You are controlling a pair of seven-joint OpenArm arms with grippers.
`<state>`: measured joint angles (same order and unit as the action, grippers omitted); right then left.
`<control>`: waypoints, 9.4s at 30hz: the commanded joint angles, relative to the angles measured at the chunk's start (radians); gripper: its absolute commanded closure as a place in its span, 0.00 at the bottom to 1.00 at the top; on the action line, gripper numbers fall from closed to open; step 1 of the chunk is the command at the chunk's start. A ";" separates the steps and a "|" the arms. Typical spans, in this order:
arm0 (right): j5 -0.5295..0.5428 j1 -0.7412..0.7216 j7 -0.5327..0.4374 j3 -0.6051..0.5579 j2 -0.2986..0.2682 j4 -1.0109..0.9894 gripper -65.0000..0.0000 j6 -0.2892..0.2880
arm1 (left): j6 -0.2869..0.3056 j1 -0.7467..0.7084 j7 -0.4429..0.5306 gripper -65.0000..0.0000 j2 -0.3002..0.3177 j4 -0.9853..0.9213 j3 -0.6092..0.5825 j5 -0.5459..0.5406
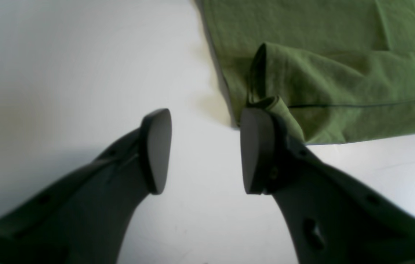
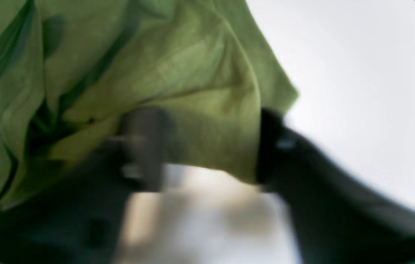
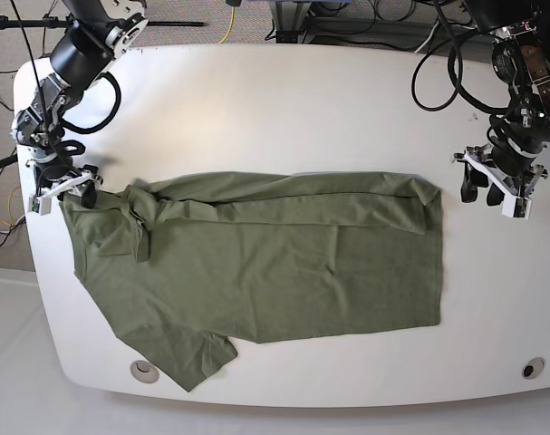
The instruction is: Fold the T-shirt properly
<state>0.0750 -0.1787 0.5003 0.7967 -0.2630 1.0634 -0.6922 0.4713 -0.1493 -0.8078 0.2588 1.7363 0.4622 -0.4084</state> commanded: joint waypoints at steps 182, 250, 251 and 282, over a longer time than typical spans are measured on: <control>-0.077 0.442 -0.015 -0.084 0.121 0.245 1.00 -0.006 | 0.209 -0.155 -0.055 1.00 0.075 -0.151 -0.107 0.159; -0.195 0.644 -0.070 0.066 0.215 0.240 1.00 -0.006 | 0.217 -0.238 0.015 1.00 0.083 -0.433 -0.108 0.538; -0.202 0.640 -0.070 0.066 0.215 0.240 1.00 -0.006 | 0.217 -0.240 0.014 1.00 0.083 -0.433 -0.108 0.549; -0.261 0.595 -0.070 0.068 0.238 0.243 1.00 -0.006 | 0.227 -0.295 0.064 1.00 0.076 -0.562 -0.112 0.662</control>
<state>0.0578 0.3859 0.1333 0.8757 -0.0441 1.3487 -0.7750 0.7040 -0.3981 0.1574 0.3412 1.2465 0.3759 0.0101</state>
